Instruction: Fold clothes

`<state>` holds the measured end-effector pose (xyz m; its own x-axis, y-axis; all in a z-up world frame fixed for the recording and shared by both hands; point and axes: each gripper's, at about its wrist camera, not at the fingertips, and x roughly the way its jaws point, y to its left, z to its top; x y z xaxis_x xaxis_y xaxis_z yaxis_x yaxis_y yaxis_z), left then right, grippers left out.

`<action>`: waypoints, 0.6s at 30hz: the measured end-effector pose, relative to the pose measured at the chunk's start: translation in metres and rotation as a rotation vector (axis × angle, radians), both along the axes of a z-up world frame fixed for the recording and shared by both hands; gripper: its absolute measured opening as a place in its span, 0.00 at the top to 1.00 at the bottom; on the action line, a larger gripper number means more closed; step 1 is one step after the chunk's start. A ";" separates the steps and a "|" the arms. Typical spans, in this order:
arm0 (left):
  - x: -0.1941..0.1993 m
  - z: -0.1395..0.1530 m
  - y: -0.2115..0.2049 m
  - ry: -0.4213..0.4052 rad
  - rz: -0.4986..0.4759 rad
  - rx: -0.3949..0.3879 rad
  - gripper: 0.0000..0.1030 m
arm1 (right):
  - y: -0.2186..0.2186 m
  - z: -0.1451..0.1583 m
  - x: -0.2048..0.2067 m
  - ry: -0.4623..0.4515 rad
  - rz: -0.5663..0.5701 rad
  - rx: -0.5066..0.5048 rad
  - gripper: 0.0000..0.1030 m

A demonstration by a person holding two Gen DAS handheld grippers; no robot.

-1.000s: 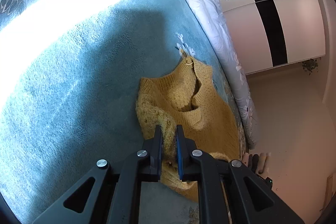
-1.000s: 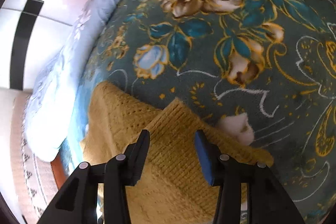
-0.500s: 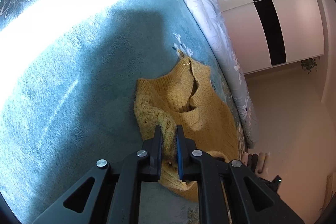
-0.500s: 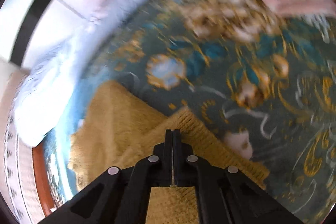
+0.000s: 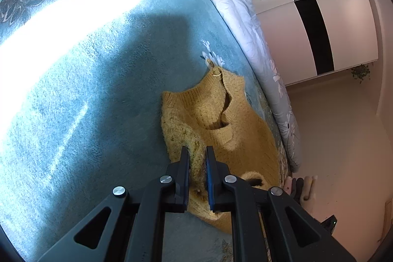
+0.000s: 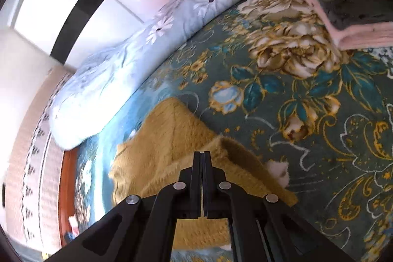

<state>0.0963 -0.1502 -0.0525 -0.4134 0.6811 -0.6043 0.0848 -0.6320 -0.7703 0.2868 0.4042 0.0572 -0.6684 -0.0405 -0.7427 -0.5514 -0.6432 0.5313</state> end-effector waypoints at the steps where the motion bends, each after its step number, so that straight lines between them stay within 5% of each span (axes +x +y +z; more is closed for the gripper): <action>1: 0.001 0.000 -0.001 -0.001 0.000 -0.004 0.90 | 0.001 -0.005 0.006 -0.005 0.007 -0.013 1.00; 18: 0.002 -0.005 -0.001 -0.017 0.008 -0.042 0.90 | -0.014 -0.060 0.082 0.036 0.128 -0.104 0.99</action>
<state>0.0982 -0.1511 -0.0573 -0.4083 0.6519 -0.6389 0.1025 -0.6628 -0.7418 0.3690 0.3906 -0.0032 -0.6790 -0.2030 -0.7055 -0.4476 -0.6473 0.6170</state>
